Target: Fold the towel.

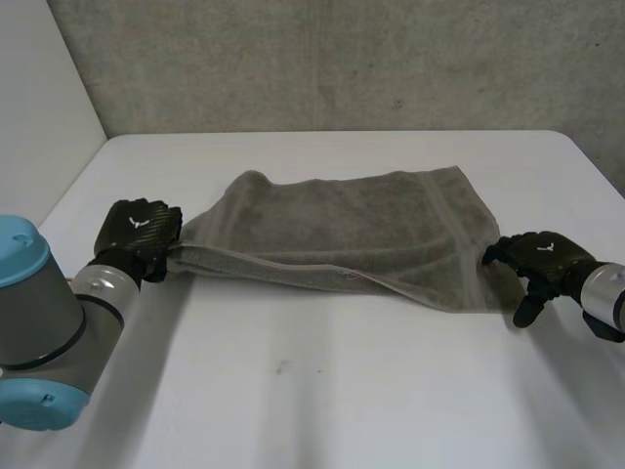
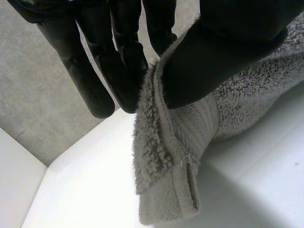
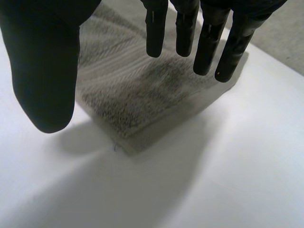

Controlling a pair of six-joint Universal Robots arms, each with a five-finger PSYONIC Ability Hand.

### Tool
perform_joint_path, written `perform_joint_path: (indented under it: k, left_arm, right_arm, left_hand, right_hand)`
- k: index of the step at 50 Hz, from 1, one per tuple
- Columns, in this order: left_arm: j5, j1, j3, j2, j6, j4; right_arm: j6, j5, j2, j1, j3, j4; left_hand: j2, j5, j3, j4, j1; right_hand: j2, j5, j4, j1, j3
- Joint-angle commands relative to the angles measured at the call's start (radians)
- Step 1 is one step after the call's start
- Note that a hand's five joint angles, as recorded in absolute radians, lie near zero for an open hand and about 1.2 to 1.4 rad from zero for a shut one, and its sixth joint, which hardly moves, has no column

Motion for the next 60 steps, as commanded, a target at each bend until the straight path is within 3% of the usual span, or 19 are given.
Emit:
perform_joint_path:
  k: [1, 14, 26, 31, 36, 45, 53, 58, 60]
  left_arm:
    - [0.0, -0.007, -0.002, 0.0, -0.002, 0.0]
    - [0.0, -0.012, -0.003, -0.002, -0.002, 0.0]
    - [0.0, -0.013, -0.003, -0.005, -0.003, 0.0]
    - [0.0, -0.013, -0.003, -0.005, -0.003, 0.0]
    - [0.0, -0.015, -0.005, -0.006, -0.003, 0.0]
    - [0.0, -0.013, -0.005, -0.005, -0.003, 0.0]
    - [-0.005, -0.019, -0.016, 0.009, 0.006, -0.031]
    - [-0.005, -0.021, -0.028, 0.077, 0.009, -0.143]
    - [-0.005, -0.019, -0.029, 0.119, 0.011, -0.26]
  right_arm:
    - [-0.029, -0.001, 0.073, 0.002, -0.034, -0.015]
    - [-0.016, 0.0, 0.114, 0.003, -0.074, -0.081]
    - [-0.019, 0.0, 0.142, 0.01, -0.092, -0.084]
    - [-0.013, 0.002, 0.151, 0.013, -0.108, -0.095]
    - [-0.003, 0.003, 0.151, 0.016, -0.126, -0.118]
    - [0.056, 0.002, 0.145, 0.017, -0.155, -0.121]
    - [0.056, 0.015, 0.027, 0.008, -0.131, -0.082]
    - [0.034, 0.009, -0.094, -0.023, -0.109, 0.069]
    - [-0.007, 0.008, -0.154, -0.075, -0.114, 0.211]
  left_hand:
    - [0.177, 0.181, 0.179, 0.179, 0.204]
    - [0.177, 0.181, 0.179, 0.179, 0.204]
    - [0.177, 0.181, 0.179, 0.179, 0.204]
    - [0.177, 0.181, 0.179, 0.179, 0.204]
    - [0.177, 0.181, 0.179, 0.179, 0.204]
    - [0.177, 0.181, 0.179, 0.179, 0.204]
    - [0.177, 0.181, 0.179, 0.179, 0.204]
    - [0.177, 0.181, 0.179, 0.179, 0.204]
    - [0.177, 0.181, 0.179, 0.179, 0.204]
  right_hand:
    - [0.118, 0.093, 0.095, 0.137, 0.094]
    - [0.35, 0.325, 0.327, 0.369, 0.326]
    - [0.391, 0.366, 0.368, 0.41, 0.367]
    - [0.626, 0.601, 0.603, 0.645, 0.602]
    - [1.065, 1.04, 1.042, 1.084, 1.041]
    - [1.065, 1.041, 1.042, 1.084, 1.042]
    - [1.065, 1.041, 1.042, 1.084, 1.042]
    - [1.065, 1.041, 1.042, 1.084, 1.042]
    - [1.065, 1.041, 1.042, 1.084, 1.042]
